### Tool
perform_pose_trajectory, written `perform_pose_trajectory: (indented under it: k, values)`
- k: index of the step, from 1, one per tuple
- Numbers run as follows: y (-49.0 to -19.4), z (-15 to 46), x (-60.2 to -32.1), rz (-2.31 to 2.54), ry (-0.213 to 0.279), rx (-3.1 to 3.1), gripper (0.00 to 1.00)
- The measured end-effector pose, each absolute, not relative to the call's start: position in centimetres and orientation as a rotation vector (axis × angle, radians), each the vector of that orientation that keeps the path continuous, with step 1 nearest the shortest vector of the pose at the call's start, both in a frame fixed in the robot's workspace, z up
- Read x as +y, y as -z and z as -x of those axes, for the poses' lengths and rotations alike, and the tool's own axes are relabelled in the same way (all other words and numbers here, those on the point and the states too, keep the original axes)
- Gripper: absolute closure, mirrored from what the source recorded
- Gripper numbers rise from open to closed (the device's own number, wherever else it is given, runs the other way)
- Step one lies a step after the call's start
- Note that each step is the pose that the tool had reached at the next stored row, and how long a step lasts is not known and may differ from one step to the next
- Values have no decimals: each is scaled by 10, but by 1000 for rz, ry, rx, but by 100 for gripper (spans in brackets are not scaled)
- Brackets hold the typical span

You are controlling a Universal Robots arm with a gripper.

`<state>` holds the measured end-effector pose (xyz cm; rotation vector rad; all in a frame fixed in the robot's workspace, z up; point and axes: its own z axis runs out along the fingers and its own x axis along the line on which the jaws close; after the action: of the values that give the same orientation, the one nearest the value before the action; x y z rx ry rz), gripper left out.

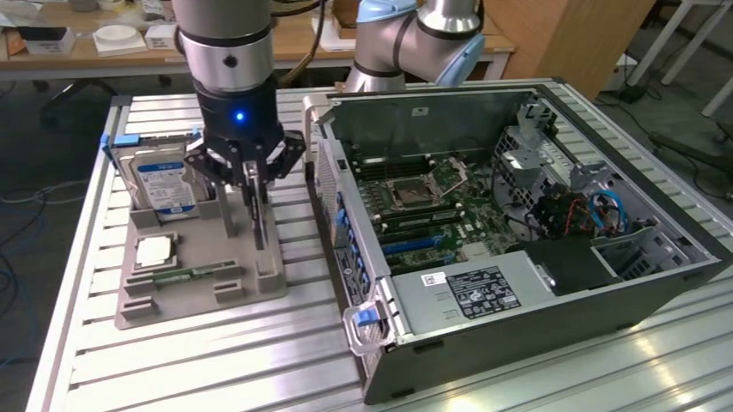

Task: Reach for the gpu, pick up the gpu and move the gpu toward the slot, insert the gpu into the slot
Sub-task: 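Pick up the gpu and move the gpu toward the slot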

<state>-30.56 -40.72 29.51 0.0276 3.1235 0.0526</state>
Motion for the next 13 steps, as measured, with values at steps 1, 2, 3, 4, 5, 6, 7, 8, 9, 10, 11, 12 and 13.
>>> perform_pose_trajectory:
  k: [1,2,3,4,5,6,7,8,9,10,11,12,13]
  values:
    - [-297,306,-407,-28,-52,3124,74]
    - [-299,306,-407,-28,-52,3124,74]
    - [-301,306,-407,-28,-53,3124,74]
    - [-303,306,-407,-28,-53,3124,74]
    - [-305,306,-407,-28,-53,3124,74]
    - [-306,306,-407,-28,-53,3124,74]
    - [-308,306,-407,-28,-53,3124,74]
    - [-309,306,-407,-28,-52,3124,74]
    - [-311,306,-407,-28,-53,3124,74]
    - [-312,306,-407,-28,-53,3124,74]
    - [-314,306,-407,-28,-52,3124,74]
    - [-316,306,-407,-28,-53,3124,74]
    - [-317,306,-407,-28,-53,3124,74]
